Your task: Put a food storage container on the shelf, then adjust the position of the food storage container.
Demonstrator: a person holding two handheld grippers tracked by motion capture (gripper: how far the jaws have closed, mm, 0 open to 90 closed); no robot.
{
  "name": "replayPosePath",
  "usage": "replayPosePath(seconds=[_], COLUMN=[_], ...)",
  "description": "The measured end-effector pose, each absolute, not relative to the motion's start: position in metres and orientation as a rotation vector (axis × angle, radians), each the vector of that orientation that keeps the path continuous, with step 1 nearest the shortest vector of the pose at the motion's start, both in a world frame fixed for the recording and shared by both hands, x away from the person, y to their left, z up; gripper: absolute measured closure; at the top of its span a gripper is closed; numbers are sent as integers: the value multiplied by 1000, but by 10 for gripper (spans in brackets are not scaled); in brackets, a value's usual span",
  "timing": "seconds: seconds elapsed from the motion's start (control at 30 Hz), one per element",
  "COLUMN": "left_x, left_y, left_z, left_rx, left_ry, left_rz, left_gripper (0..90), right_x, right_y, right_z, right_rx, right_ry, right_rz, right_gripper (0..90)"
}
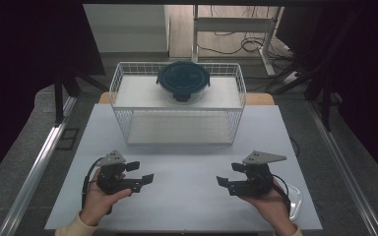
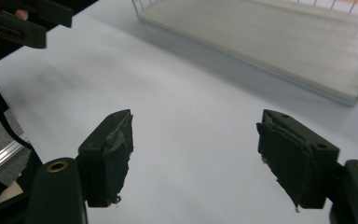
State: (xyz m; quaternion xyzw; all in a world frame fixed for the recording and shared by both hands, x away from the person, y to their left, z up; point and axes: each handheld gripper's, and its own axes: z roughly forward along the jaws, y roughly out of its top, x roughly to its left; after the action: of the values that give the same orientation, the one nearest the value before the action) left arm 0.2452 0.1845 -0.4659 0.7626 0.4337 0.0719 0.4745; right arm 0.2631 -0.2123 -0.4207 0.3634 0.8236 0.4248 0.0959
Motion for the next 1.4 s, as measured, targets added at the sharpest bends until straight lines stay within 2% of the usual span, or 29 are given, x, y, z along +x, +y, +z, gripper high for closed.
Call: replayPosePath(seconds=[0.27,0.53,0.67,0.73,0.77,0.8,0.83,0.97,1.2,1.4], left_x=[243,241,242,242,243,243,243,243,242,243], left_y=[183,194,192,191,191,191,192,193,195,195], left_z=[-478,-486,-491,-493,-494,-494,-495,-497,-498,-497], left_rx=[1887,1871,1898,1903,1907,1907,1913,1908,1909,1910], left_ry=[1079,1120,1120,1119,1123,1123,1126,1139,1140,1141], left_rz=[189,189,195,192,190,190,187,176,180,181], left_gripper=[236,233,233,233,234,234,234,235,235,238], right_x=[265,263,256,253,246,246,240,230,210,213], right_y=[-210,-234,-268,-274,-296,-296,-318,-356,-392,-383], right_z=[-431,-421,-418,-417,-414,-414,-412,-413,-439,-463], right_rx=[1081,1113,1188,1207,1245,1245,1285,1379,1551,1571], right_ry=[2460,2425,2359,2346,2298,2298,2254,2190,2184,2263], right_rz=[1219,1193,1073,1051,973,973,897,770,549,498], right_gripper=[280,391,527,559,657,657,744,891,895,894])
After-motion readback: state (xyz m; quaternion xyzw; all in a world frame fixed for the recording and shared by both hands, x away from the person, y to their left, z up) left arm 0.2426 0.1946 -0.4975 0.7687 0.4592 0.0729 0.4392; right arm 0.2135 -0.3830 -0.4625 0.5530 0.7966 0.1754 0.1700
